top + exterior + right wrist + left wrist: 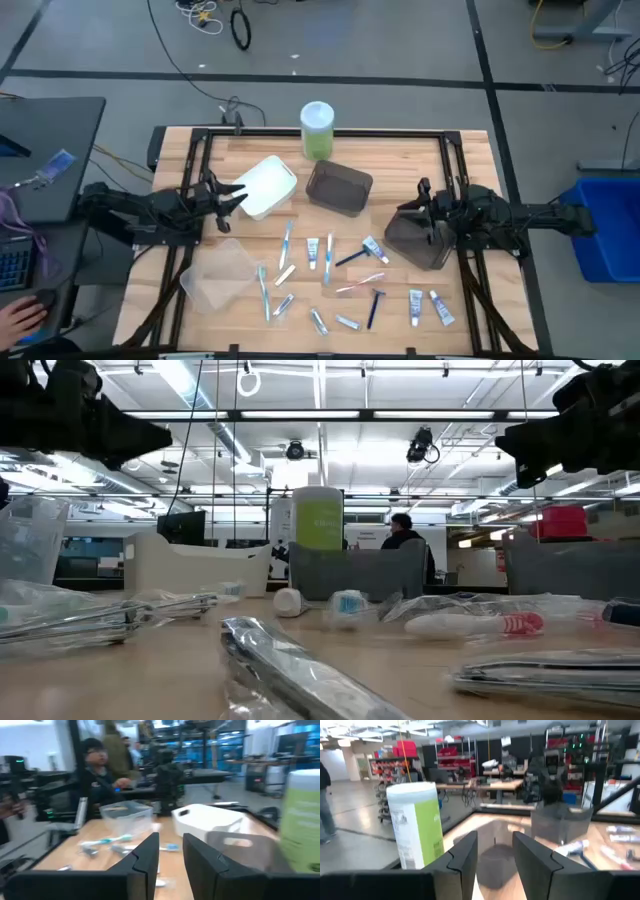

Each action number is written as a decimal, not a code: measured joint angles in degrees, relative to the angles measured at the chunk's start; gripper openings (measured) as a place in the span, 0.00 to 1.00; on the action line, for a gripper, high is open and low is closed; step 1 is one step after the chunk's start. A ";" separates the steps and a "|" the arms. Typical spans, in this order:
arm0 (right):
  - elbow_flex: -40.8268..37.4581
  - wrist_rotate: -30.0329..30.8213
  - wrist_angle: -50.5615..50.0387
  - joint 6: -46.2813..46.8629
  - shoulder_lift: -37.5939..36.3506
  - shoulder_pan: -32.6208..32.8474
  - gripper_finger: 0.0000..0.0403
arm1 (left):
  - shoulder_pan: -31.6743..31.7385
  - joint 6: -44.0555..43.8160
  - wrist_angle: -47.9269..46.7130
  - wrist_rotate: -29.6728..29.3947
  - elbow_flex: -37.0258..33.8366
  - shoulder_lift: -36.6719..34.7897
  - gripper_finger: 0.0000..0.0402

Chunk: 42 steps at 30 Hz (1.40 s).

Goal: Pick & Place Travel size toiletries

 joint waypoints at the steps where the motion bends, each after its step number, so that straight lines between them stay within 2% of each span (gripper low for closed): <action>1: 0.00 -1.35 -0.04 -0.11 0.27 0.00 0.24 | 0.00 0.01 0.40 -0.01 0.24 -0.01 0.33; 3: 0.00 -3.24 0.01 -0.14 0.95 0.00 0.24 | 0.01 0.03 0.30 0.00 0.34 0.02 0.33; 8: 0.00 -3.33 2.45 -0.09 2.80 0.02 0.23 | 0.00 1.04 2.06 0.10 0.77 0.06 0.33; 15: 0.00 -3.35 14.81 -0.73 8.09 0.09 0.23 | 0.02 1.55 7.17 1.53 0.84 2.23 0.33; 20: 0.00 -3.35 27.66 -0.74 14.04 0.09 0.24 | 0.02 3.70 14.30 2.57 0.87 7.13 0.33; 22: 1.03 -3.35 29.53 -0.74 16.45 0.09 0.23 | 0.02 5.06 18.31 3.75 0.87 9.96 0.33; 28: 10.86 -3.46 24.13 -0.82 24.20 0.09 0.23 | 0.02 7.13 28.82 4.79 1.20 19.55 0.33; 33: 20.71 -6.30 13.81 -3.55 31.99 0.09 0.24 | 0.02 3.44 28.01 5.00 6.43 27.32 0.33; 36: 24.42 -6.35 9.93 -2.07 36.87 0.09 0.24 | 0.00 1.66 25.37 7.18 11.05 32.40 0.33; 42: 26.91 -6.35 9.19 -0.09 45.08 0.09 0.23 | 0.00 -2.87 13.67 11.83 21.17 43.10 0.33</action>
